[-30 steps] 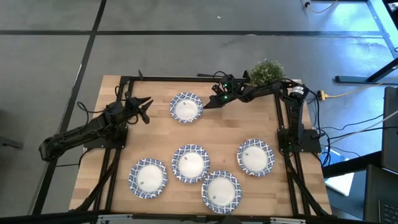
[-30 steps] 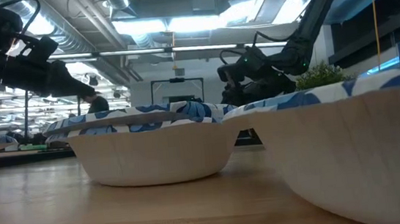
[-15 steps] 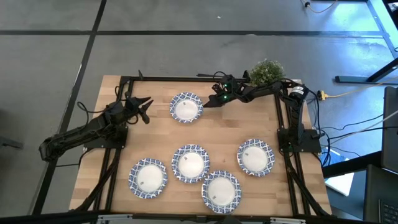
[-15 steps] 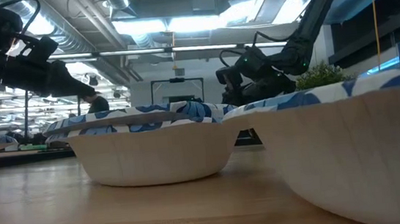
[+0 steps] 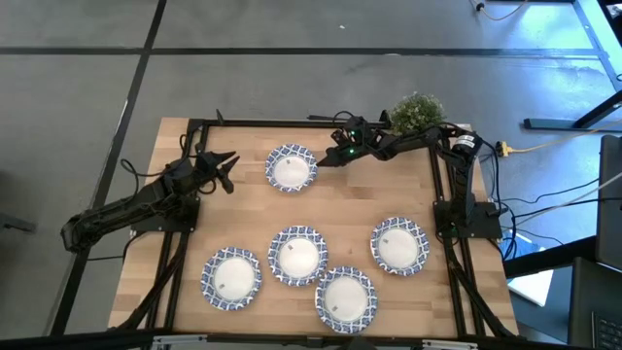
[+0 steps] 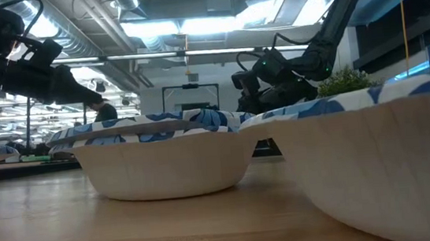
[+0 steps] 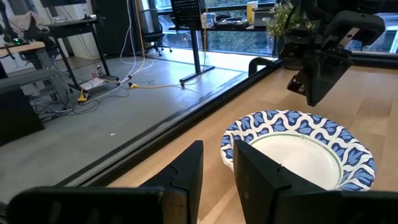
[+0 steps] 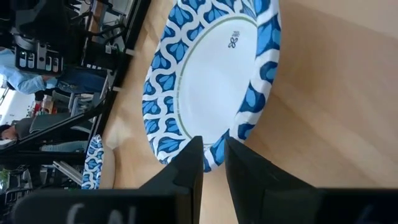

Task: Nest bowls inside each other
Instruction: Stack the bowl on top of the other blue bowls

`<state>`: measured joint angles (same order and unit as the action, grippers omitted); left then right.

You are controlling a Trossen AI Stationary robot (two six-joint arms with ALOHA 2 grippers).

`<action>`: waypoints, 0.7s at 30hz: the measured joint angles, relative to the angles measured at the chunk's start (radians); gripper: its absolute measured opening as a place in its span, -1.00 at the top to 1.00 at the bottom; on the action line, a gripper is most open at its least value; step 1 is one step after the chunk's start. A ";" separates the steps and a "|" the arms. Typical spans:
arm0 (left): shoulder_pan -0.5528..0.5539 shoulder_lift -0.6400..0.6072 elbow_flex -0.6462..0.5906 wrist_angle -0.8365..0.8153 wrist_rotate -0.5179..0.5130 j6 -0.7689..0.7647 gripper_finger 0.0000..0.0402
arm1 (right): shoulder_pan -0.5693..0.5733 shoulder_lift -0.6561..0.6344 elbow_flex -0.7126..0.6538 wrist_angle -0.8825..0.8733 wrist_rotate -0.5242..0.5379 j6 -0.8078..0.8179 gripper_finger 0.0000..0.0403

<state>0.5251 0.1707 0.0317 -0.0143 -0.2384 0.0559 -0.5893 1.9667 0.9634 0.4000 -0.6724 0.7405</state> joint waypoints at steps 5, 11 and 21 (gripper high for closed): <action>0.000 0.000 0.000 0.000 0.000 0.000 0.59 | 0.007 0.000 0.000 0.001 0.000 -0.002 0.66; 0.000 0.000 0.000 0.000 0.000 0.000 0.59 | 0.008 0.000 0.000 0.001 0.006 -0.010 0.66; 0.000 0.000 0.000 0.000 0.000 0.000 0.59 | 0.008 0.000 0.000 0.006 -0.025 -0.012 0.66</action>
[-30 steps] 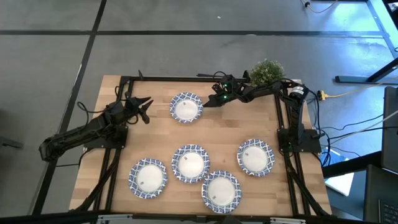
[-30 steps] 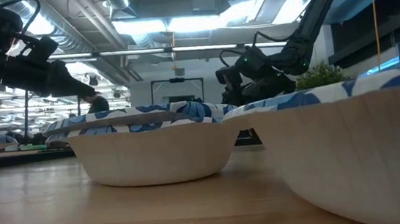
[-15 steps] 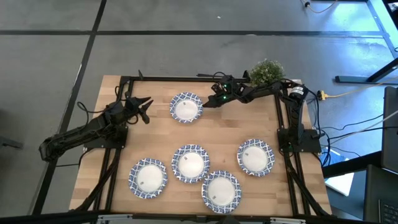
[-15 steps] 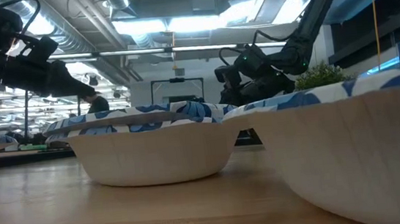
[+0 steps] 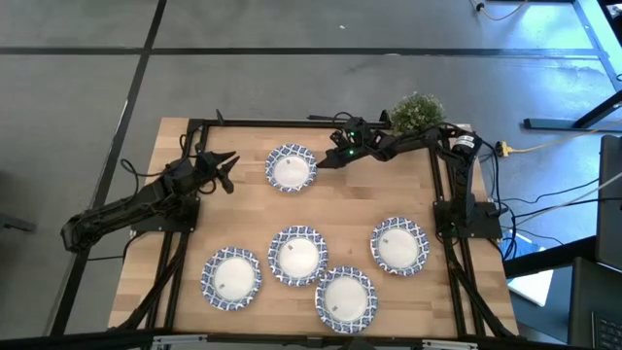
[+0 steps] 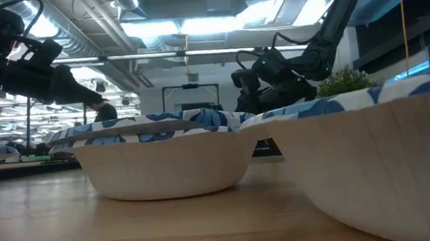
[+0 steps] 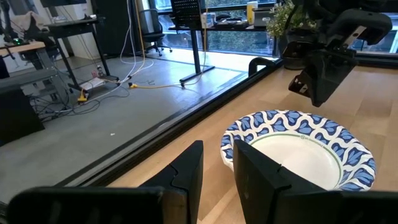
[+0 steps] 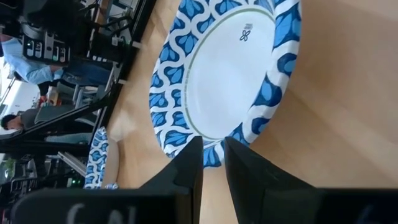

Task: Nest bowls inside each other
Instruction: Stack the bowl on top of the other blue bowls

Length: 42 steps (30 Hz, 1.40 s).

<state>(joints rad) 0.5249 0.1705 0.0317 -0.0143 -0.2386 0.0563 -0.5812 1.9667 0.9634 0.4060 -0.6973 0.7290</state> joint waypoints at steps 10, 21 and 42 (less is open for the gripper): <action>0.000 0.000 0.000 0.000 0.000 0.000 0.59 | 0.000 0.000 0.000 0.001 -0.012 -0.006 0.66; 0.000 0.000 0.000 0.000 0.000 0.000 0.59 | 0.001 0.000 0.000 0.002 -0.011 -0.001 0.17; 0.000 0.000 0.000 0.000 0.000 0.000 0.59 | 0.016 0.000 0.000 0.002 0.067 0.047 0.10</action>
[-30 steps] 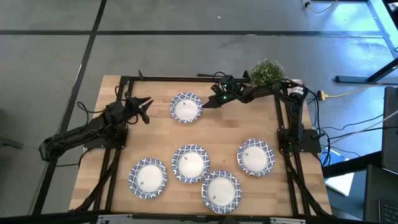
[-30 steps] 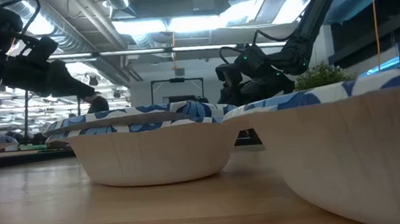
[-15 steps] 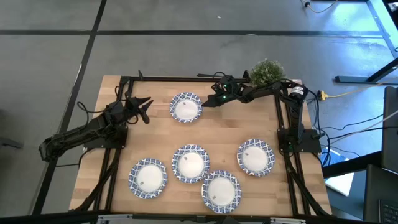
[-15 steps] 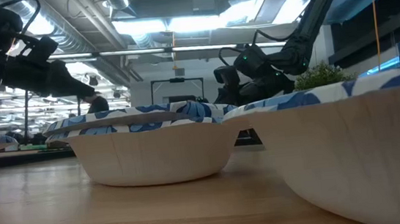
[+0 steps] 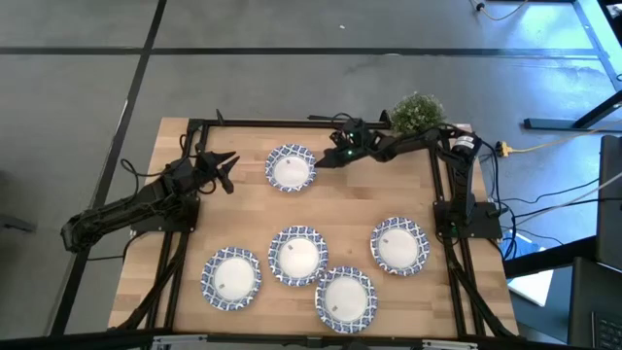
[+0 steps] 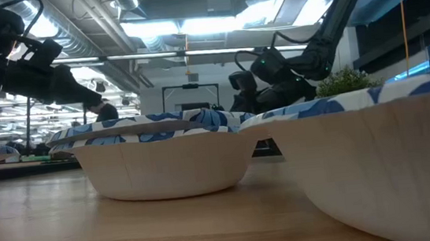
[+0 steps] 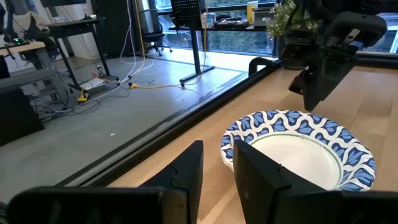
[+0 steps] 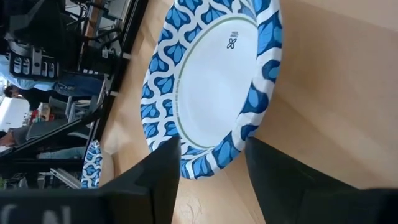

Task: Nest bowls inside each other
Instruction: Stack the bowl on top of the other blue bowls

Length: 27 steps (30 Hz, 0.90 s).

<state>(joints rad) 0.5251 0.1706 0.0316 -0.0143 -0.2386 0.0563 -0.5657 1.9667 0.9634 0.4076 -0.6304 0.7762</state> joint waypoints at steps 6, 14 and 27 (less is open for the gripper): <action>0.000 0.000 0.000 0.000 0.000 0.000 0.59 | 0.022 0.000 0.000 0.000 0.078 -0.023 0.10; 0.000 0.000 0.000 0.000 0.000 0.000 0.59 | 0.026 0.000 0.000 0.001 0.099 -0.052 0.10; 0.000 0.000 0.000 0.000 0.000 0.000 0.59 | 0.028 0.000 0.000 -0.022 0.106 -0.052 0.10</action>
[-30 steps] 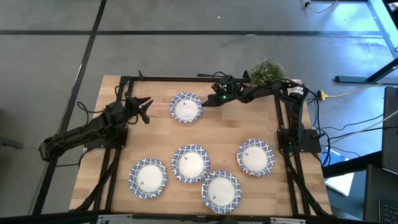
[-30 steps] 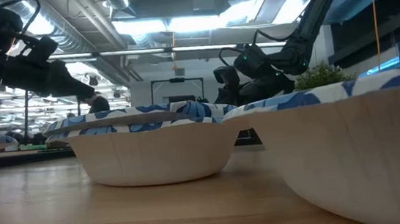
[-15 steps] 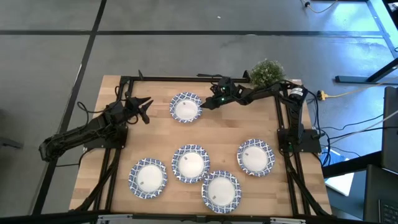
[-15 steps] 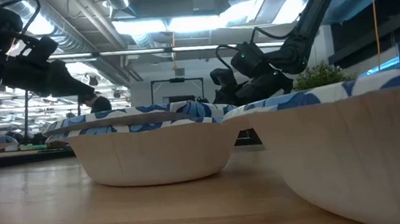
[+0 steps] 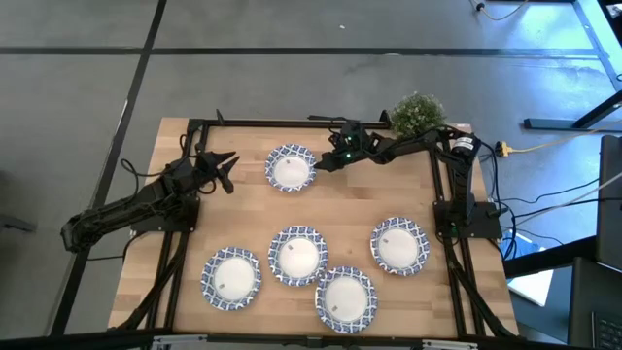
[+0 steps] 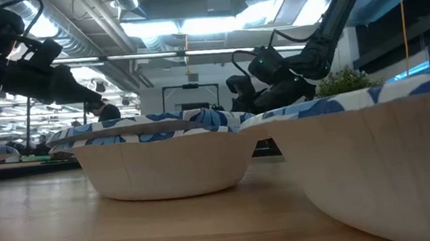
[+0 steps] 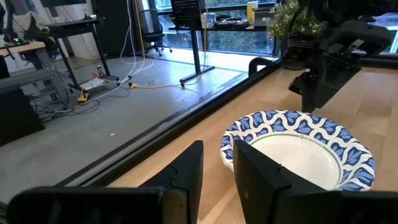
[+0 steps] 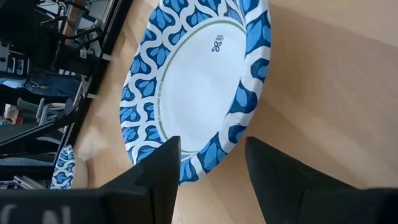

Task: Nest bowls inside each other
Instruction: Stack the bowl on top of the other blue bowls

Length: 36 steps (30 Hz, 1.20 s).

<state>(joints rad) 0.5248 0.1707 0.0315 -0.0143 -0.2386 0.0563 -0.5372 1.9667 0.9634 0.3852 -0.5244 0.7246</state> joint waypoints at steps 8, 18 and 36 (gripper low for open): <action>0.000 0.000 0.000 0.000 0.000 0.000 0.59 | 0.028 0.000 0.003 0.007 0.020 0.007 0.10; 0.000 0.000 0.000 0.000 0.000 0.000 0.59 | 0.039 0.000 0.003 0.007 0.072 0.032 0.10; 0.000 0.000 0.000 0.000 0.000 0.000 0.59 | 0.057 0.070 0.110 0.010 0.052 0.033 0.14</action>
<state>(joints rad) 0.5247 0.1703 0.0317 -0.0143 -0.2386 0.0563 -0.4805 2.0369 1.0737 0.3949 -0.4721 0.7577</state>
